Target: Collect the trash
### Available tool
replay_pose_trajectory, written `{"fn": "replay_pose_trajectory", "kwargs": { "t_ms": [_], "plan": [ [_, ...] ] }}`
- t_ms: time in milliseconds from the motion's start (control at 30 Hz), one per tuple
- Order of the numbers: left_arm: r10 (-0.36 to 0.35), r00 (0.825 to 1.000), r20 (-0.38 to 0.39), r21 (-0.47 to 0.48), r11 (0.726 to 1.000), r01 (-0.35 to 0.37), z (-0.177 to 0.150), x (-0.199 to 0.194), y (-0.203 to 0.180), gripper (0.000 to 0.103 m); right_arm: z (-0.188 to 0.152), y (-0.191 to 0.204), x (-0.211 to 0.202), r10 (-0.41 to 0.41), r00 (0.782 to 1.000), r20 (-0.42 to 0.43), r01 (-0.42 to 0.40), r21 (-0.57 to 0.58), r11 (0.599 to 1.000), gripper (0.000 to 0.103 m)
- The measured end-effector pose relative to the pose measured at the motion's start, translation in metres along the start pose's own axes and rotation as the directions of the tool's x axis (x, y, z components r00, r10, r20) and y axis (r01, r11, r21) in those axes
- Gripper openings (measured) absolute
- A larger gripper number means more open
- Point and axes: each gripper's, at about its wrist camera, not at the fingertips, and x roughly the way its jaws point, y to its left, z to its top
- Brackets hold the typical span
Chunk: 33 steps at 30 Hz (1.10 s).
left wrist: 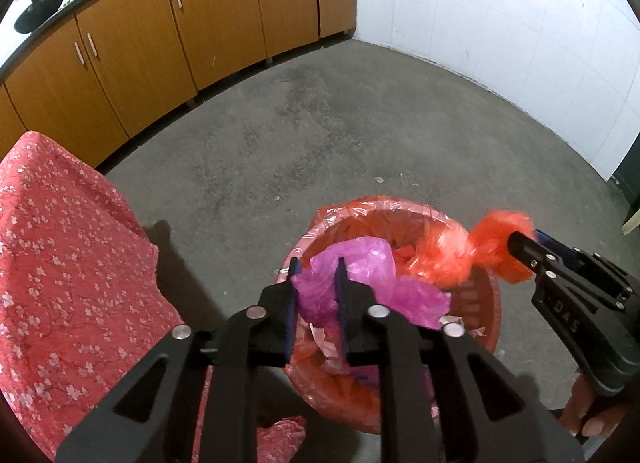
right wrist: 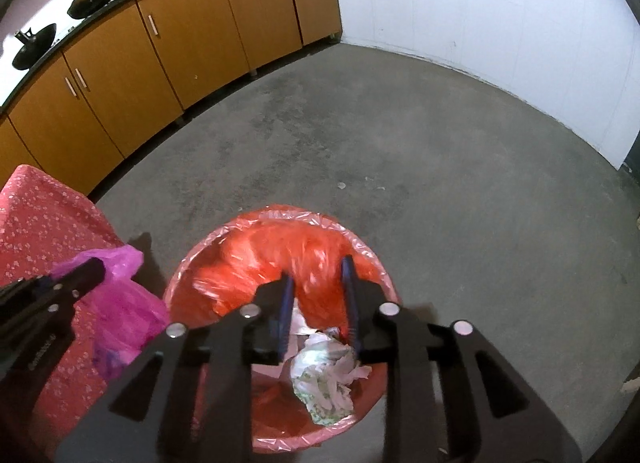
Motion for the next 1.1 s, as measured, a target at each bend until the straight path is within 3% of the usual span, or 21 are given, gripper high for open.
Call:
{"fn": "replay_pose_trajectory", "kwargs": {
  "t_ms": [300,500,667,867,1000,1100],
  "plan": [
    [-0.032,0.999,0.017,-0.055,0.998,0.033,0.003,-0.011,0.007,0.032,0.002,0.001,-0.021,-0.001,0.999,0.053,0.002,-0.017,1.000,0.032],
    [-0.100,0.995,0.012,-0.089,0.991,0.101,0.002,-0.020,0.010,0.033,0.006,0.001,-0.042,0.009,0.996,0.091,-0.008,-0.012,1.000,0.033],
    [-0.099,0.993,0.067,-0.129,0.986,0.107,0.006,-0.051,0.028,0.033,0.007,0.007,-0.064,0.030,0.991,0.129,-0.024,-0.047,0.999,0.034],
    [-0.049,0.981,0.189,-0.154,0.985,0.079,-0.002,-0.119,0.066,0.048,0.012,0.021,-0.117,0.104,0.971,0.215,-0.093,-0.060,0.994,0.055],
    [0.039,0.962,0.272,-0.177,0.984,0.010,-0.019,-0.172,0.097,0.060,0.008,0.035,-0.167,0.167,0.940,0.297,-0.143,-0.100,0.985,0.076],
    [0.112,0.936,0.333,-0.207,0.977,-0.043,-0.039,-0.220,0.120,0.068,0.001,0.048,-0.215,0.224,0.903,0.366,-0.183,-0.144,0.973,0.088]
  ]
}}
